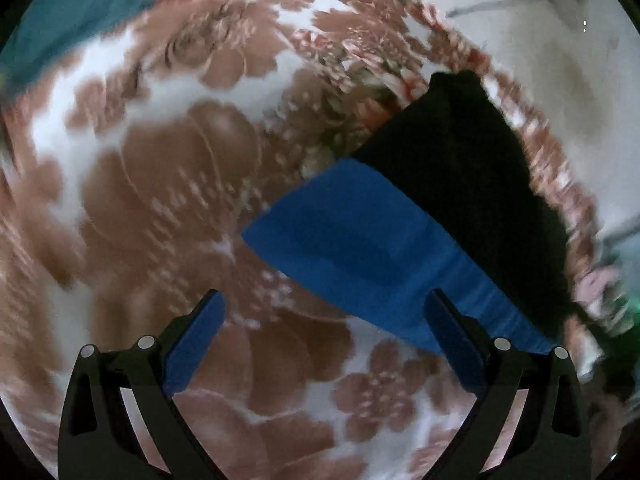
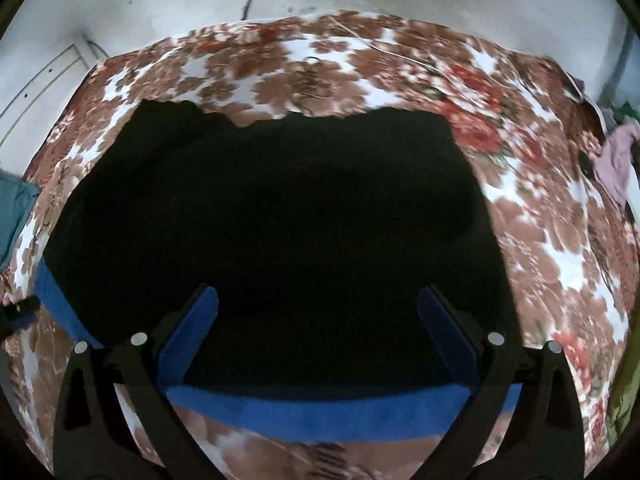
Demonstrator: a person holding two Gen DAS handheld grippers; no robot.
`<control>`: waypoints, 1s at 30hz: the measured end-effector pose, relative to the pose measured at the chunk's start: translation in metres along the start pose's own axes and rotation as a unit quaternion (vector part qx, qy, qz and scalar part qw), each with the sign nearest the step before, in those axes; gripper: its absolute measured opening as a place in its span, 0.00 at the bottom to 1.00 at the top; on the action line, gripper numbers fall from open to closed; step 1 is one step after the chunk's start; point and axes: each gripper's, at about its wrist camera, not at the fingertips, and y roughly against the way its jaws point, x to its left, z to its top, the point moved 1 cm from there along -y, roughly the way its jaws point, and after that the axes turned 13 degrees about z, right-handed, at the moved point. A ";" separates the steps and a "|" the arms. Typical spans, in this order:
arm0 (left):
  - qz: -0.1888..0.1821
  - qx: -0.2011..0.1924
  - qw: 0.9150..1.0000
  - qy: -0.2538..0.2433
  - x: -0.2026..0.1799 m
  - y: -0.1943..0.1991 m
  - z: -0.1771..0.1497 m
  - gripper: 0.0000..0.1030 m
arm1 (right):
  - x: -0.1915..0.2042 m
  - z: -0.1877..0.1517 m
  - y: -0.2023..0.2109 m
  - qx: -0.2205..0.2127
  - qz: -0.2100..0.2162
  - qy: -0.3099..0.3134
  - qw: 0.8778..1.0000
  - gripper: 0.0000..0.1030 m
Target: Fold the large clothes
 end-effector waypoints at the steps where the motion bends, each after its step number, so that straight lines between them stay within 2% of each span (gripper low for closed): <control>1: -0.014 0.001 1.000 0.015 0.002 -0.005 -0.004 0.95 | 0.011 0.004 -0.006 -0.001 -0.014 0.025 1.000 0.95; 4: -0.071 0.007 0.995 0.064 0.005 -0.023 -0.014 0.95 | 0.022 0.008 -0.019 0.004 -0.041 0.061 0.997 0.95; 6: -0.096 0.003 0.992 0.083 0.000 -0.029 -0.016 0.95 | 0.022 0.007 -0.032 0.020 -0.056 0.071 0.996 0.95; 12: -0.162 -0.030 0.983 0.080 -0.033 -0.036 -0.001 0.95 | 0.016 -0.002 -0.047 0.031 -0.049 0.064 0.996 0.95; 15: -0.160 -0.024 0.984 0.079 -0.040 -0.047 0.006 0.95 | 0.014 -0.004 -0.048 0.032 -0.043 0.060 0.997 0.95; 20: -0.167 -0.029 0.980 0.107 -0.040 -0.050 0.009 0.95 | 0.011 -0.002 -0.048 0.032 -0.031 0.069 0.997 0.95; 23: -0.156 -0.021 0.981 0.111 -0.046 -0.061 0.017 0.95 | 0.007 -0.003 -0.052 0.036 -0.019 0.064 0.997 0.95; 26: -0.139 -0.031 0.986 0.083 -0.054 -0.061 0.020 0.95 | 0.007 -0.001 -0.053 0.039 -0.016 0.068 0.997 0.95; 28: -0.140 -0.033 0.987 0.071 -0.056 -0.056 0.021 0.94 | 0.006 0.001 -0.048 0.041 -0.010 0.063 0.997 0.95; 30: -0.144 -0.035 0.986 0.069 -0.054 -0.052 0.021 0.80 | -0.001 0.006 -0.030 0.025 -0.003 0.047 0.999 0.95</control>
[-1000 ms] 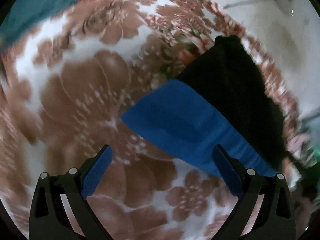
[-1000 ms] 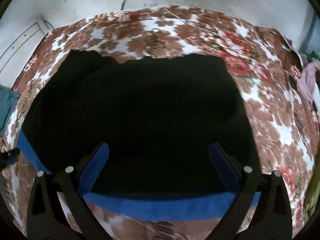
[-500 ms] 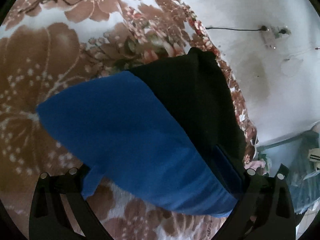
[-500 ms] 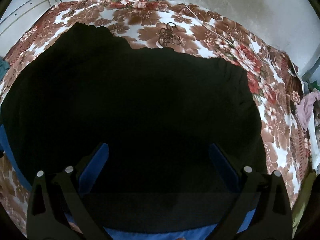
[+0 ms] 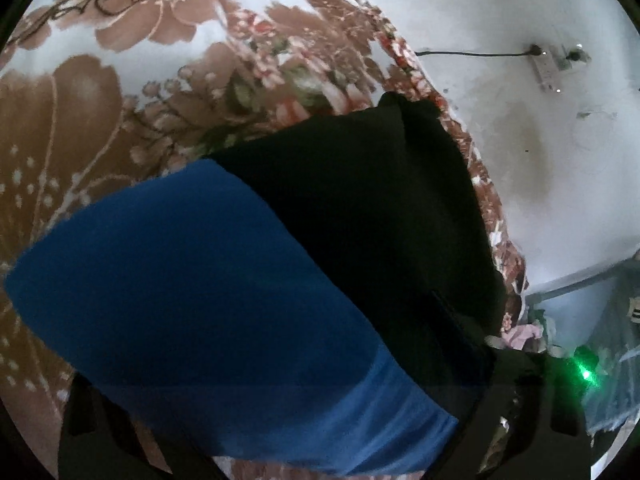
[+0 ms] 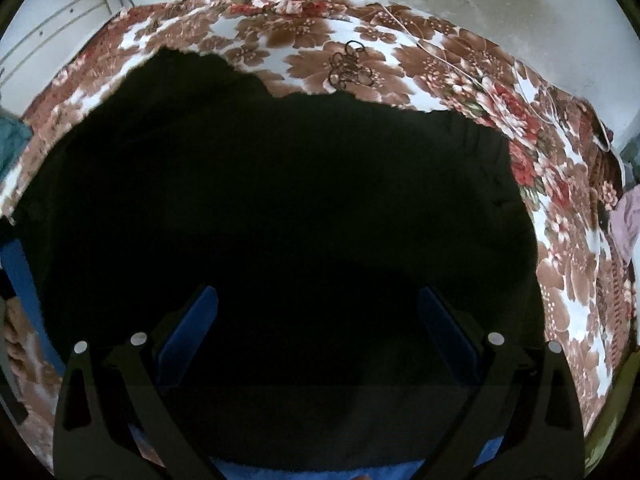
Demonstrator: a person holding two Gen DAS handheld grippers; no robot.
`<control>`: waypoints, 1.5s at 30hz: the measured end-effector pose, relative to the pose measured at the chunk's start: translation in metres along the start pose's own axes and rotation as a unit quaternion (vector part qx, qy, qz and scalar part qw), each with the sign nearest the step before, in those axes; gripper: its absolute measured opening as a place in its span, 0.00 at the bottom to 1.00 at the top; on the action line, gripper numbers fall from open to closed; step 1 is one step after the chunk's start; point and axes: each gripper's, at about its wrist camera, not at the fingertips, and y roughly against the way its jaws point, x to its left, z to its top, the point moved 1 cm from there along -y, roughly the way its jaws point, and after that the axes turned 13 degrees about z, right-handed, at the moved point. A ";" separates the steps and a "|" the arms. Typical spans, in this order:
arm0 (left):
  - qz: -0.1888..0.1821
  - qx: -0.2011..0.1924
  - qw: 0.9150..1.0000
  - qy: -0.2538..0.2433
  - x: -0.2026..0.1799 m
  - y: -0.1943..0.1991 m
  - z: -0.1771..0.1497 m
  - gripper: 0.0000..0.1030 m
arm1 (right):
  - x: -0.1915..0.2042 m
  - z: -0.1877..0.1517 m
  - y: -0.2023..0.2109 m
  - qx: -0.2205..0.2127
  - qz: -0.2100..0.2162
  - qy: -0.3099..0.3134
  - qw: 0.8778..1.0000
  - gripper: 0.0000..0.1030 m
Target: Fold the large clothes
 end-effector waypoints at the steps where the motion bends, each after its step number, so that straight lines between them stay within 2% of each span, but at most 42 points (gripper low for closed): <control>1: 0.001 0.000 1.000 -0.002 0.000 0.002 0.000 0.75 | -0.005 0.000 0.009 -0.008 -0.001 -0.005 1.000 0.95; 2: 0.004 0.002 1.000 -0.007 0.000 0.004 0.001 0.64 | -0.012 0.000 0.018 -0.015 -0.009 -0.011 1.000 0.95; 4: 0.006 0.004 1.000 -0.023 -0.003 0.007 -0.001 0.53 | -0.027 -0.001 0.028 -0.018 -0.026 -0.023 0.999 0.95; 6: 0.012 0.003 0.999 -0.047 -0.011 0.008 -0.002 0.37 | -0.047 -0.008 0.031 -0.016 -0.045 -0.037 0.998 0.95; 8: 0.023 0.000 0.997 -0.067 -0.020 0.008 -0.001 0.30 | -0.060 -0.015 0.025 -0.004 -0.042 -0.046 0.998 0.95; 12: 0.023 0.004 0.997 -0.075 -0.022 0.005 0.000 0.21 | -0.067 -0.022 0.015 0.002 -0.039 -0.047 0.998 0.95; 21: 0.026 -0.023 0.993 -0.116 -0.055 0.037 -0.002 0.11 | -0.056 -0.035 -0.021 0.034 -0.080 -0.002 0.996 0.95; 25: 0.040 -0.055 0.983 -0.172 -0.092 0.060 -0.006 0.09 | -0.055 -0.032 -0.021 0.047 -0.099 0.009 0.994 0.95; 26: 0.043 -0.061 0.980 -0.182 -0.100 0.064 -0.007 0.09 | -0.054 -0.028 -0.009 0.034 -0.111 0.007 0.993 0.95; 27: 0.043 -0.063 0.979 -0.187 -0.105 0.066 -0.008 0.09 | -0.051 -0.023 0.011 0.000 -0.115 0.004 0.993 0.95; 29: 0.045 -0.069 0.976 -0.201 -0.117 0.070 -0.008 0.09 | -0.040 -0.014 0.042 -0.057 -0.099 -0.005 0.993 0.95; 30: 0.047 -0.071 0.975 -0.206 -0.120 0.072 -0.009 0.09 | -0.036 -0.010 0.045 -0.063 -0.092 -0.007 0.994 0.95; 32: 0.049 -0.075 0.972 -0.216 -0.124 0.074 -0.011 0.09 | -0.020 -0.001 0.030 -0.055 -0.080 -0.003 0.995 0.95; 36: 0.039 -0.075 0.972 -0.220 -0.125 0.078 -0.012 0.09 | -0.004 -0.004 -0.027 0.005 -0.111 0.023 0.993 0.95; 42: 0.029 -0.085 0.964 -0.250 -0.151 0.080 -0.024 0.09 | 0.006 -0.019 -0.045 -0.015 -0.136 0.013 0.991 0.95; 43: 0.026 -0.088 0.961 -0.259 -0.158 0.080 -0.028 0.09 | 0.006 -0.021 -0.048 -0.014 -0.135 0.007 0.991 0.95; 45: 0.025 -0.096 0.951 -0.294 -0.181 0.080 -0.041 0.09 | 0.005 -0.020 -0.049 -0.011 -0.132 0.001 0.991 0.95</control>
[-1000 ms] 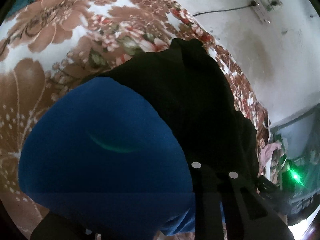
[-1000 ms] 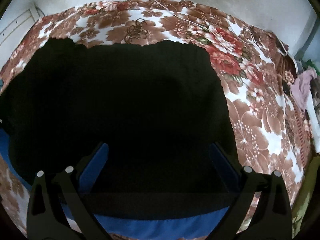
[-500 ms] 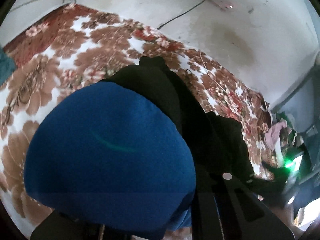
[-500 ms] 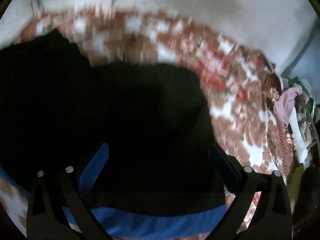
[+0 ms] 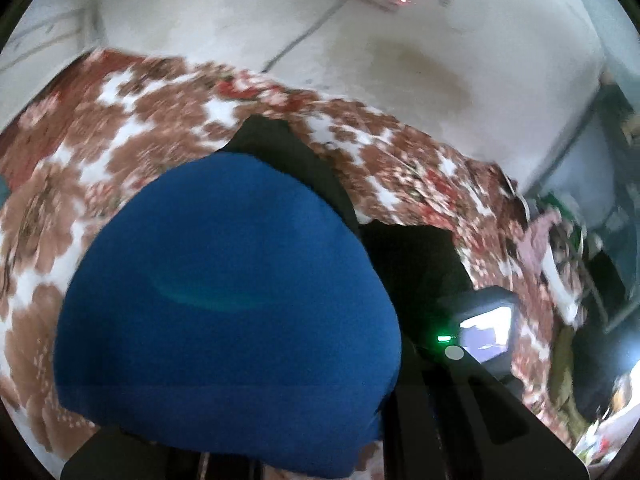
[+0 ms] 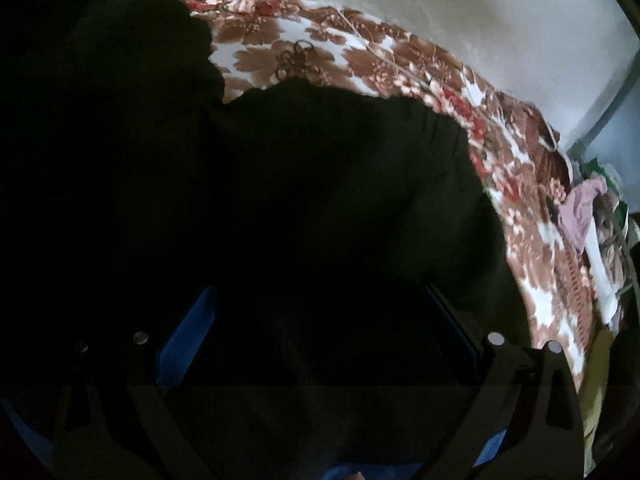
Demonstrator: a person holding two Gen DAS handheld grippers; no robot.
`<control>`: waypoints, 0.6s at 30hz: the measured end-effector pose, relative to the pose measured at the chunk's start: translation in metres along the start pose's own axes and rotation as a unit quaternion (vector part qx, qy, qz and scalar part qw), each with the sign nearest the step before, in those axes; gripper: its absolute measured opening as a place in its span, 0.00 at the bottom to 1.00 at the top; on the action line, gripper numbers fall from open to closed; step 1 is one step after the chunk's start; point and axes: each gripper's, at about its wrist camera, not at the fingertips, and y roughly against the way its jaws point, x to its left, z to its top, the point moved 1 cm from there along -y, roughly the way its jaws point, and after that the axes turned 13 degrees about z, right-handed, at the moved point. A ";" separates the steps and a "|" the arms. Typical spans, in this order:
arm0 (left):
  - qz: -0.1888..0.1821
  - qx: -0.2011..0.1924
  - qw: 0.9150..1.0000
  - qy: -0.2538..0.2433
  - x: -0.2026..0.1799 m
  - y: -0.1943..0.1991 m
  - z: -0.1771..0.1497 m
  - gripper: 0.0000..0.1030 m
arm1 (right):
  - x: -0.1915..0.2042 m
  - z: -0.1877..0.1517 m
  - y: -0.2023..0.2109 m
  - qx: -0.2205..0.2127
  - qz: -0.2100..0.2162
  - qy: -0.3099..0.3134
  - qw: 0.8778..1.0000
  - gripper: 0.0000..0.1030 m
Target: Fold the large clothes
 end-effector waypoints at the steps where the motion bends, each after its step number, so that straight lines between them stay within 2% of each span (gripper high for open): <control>1: 0.001 -0.005 1.000 -0.018 -0.012 0.002 0.001 0.09 | -0.003 0.001 0.003 0.002 0.005 0.001 1.000 0.95; 3: -0.001 -0.015 0.999 -0.040 -0.027 0.006 0.004 0.09 | -0.020 0.002 0.028 -0.017 0.016 -0.013 1.000 0.95; 5: -0.003 -0.024 0.998 -0.064 -0.044 0.011 0.010 0.09 | -0.053 -0.001 0.060 -0.048 0.007 -0.039 0.998 0.95; 7: -0.005 -0.028 0.996 -0.081 -0.057 0.015 0.014 0.09 | -0.081 -0.009 0.071 -0.038 -0.003 -0.052 0.998 0.95; 9: -0.005 -0.031 0.995 -0.096 -0.069 0.017 0.016 0.09 | -0.104 -0.022 0.056 -0.001 -0.025 -0.054 0.998 0.95; 12: -0.001 -0.040 0.992 -0.122 -0.093 0.021 0.017 0.09 | -0.103 -0.035 0.024 0.038 -0.010 -0.040 0.998 0.95; 16: 0.010 -0.053 0.986 -0.160 -0.133 0.022 0.015 0.09 | -0.092 -0.041 0.009 0.051 0.003 -0.033 0.998 0.95; 18: 0.020 -0.061 0.980 -0.189 -0.155 0.020 0.012 0.09 | -0.111 -0.039 0.020 0.045 0.042 -0.062 0.996 0.95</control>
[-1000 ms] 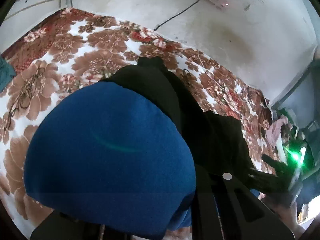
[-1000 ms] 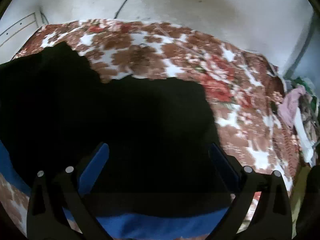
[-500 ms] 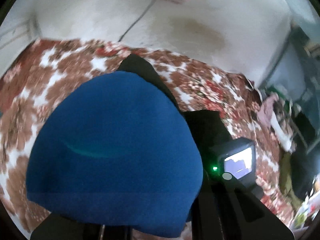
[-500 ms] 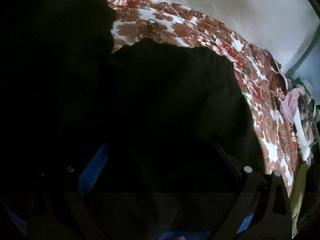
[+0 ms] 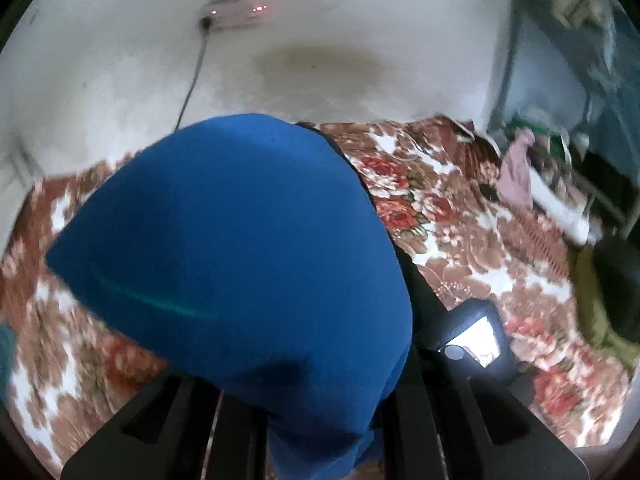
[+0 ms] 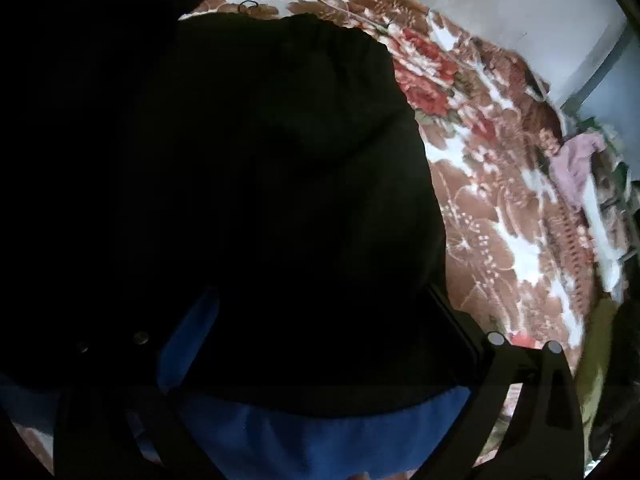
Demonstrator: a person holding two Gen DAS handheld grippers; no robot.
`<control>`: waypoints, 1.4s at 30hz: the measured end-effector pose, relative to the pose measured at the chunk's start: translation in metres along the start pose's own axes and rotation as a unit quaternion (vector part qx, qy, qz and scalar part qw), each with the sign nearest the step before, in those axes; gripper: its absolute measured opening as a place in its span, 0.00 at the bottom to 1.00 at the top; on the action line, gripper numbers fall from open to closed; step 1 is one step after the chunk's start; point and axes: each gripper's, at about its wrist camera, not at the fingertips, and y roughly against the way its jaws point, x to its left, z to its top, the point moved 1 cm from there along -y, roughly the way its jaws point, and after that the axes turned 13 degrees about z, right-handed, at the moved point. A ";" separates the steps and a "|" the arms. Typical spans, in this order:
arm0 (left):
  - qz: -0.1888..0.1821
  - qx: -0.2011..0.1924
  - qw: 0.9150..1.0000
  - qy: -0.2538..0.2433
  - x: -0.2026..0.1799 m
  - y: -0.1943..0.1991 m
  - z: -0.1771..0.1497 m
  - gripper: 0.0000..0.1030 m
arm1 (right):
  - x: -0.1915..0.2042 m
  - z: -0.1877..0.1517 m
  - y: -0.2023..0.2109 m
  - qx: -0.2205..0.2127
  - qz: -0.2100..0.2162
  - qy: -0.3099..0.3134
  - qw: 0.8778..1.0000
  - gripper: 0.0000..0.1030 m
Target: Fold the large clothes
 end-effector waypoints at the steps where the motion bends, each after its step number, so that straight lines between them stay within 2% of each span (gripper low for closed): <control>1: 0.007 -0.005 1.000 -0.023 -0.017 -0.001 0.004 0.09 | -0.009 0.001 0.009 -0.007 0.006 -0.014 1.000 0.95; 5: 0.018 -0.016 0.996 -0.081 -0.068 -0.006 0.013 0.09 | -0.086 -0.004 0.062 -0.057 0.012 -0.104 0.993 0.95; 9: 0.030 -0.009 0.989 -0.142 -0.124 -0.017 0.007 0.09 | -0.154 -0.011 0.061 -0.034 -0.001 -0.149 0.988 0.95; 11: 0.041 -0.004 0.982 -0.187 -0.153 -0.027 -0.002 0.09 | -0.173 -0.016 0.061 -0.022 -0.001 -0.158 0.987 0.95; 13: 0.050 0.003 0.974 -0.222 -0.172 -0.037 -0.011 0.09 | -0.194 -0.013 0.070 -0.034 -0.015 -0.156 0.987 0.95; 19: 0.073 0.043 0.938 -0.335 -0.220 -0.084 -0.061 0.09 | -0.234 0.013 0.096 -0.064 -0.036 -0.125 0.989 0.95; 21: 0.072 0.051 0.932 -0.352 -0.226 -0.094 -0.074 0.09 | -0.232 0.033 0.109 -0.081 -0.024 -0.099 0.991 0.96; 23: 0.072 0.053 0.928 -0.362 -0.228 -0.099 -0.082 0.09 | -0.221 0.056 0.118 -0.095 0.007 -0.068 0.993 0.96; 25: 0.079 0.051 0.922 -0.376 -0.233 -0.102 -0.088 0.09 | -0.200 0.077 0.125 -0.105 0.037 -0.032 0.993 0.96; 27: 0.080 0.052 0.920 -0.381 -0.234 -0.105 -0.091 0.10 | -0.164 0.102 0.122 -0.109 0.061 0.028 0.992 0.96; 31: 0.092 0.048 0.907 -0.408 -0.238 -0.103 -0.103 0.11 | -0.084 0.154 0.080 -0.070 0.136 0.122 0.981 0.96; 32: 0.093 0.048 0.907 -0.409 -0.238 -0.102 -0.102 0.13 | -0.068 0.161 0.065 -0.053 0.147 0.140 0.978 0.96; 34: 0.095 0.050 0.908 -0.406 -0.239 -0.102 -0.101 0.16 | -0.046 0.169 0.041 -0.033 0.137 0.174 0.975 0.95; 36: 0.086 0.054 0.912 -0.398 -0.238 -0.101 -0.100 0.30 | -0.031 0.169 0.014 -0.026 0.091 0.211 0.973 0.95; 37: 0.082 0.051 0.915 -0.392 -0.235 -0.096 -0.099 0.35 | -0.033 0.169 0.005 -0.025 0.092 0.204 0.974 0.95; 39: 0.079 0.041 0.919 -0.385 -0.229 -0.085 -0.099 0.64 | -0.044 0.169 -0.003 -0.023 0.109 0.175 0.978 0.95; 41: 0.066 0.024 0.924 -0.375 -0.219 -0.063 -0.099 0.84 | -0.055 0.167 -0.010 -0.026 0.110 0.161 0.981 0.95; 42: 0.059 0.016 0.928 -0.368 -0.212 -0.053 -0.098 0.84 | -0.058 0.164 -0.012 -0.028 0.108 0.159 0.981 0.95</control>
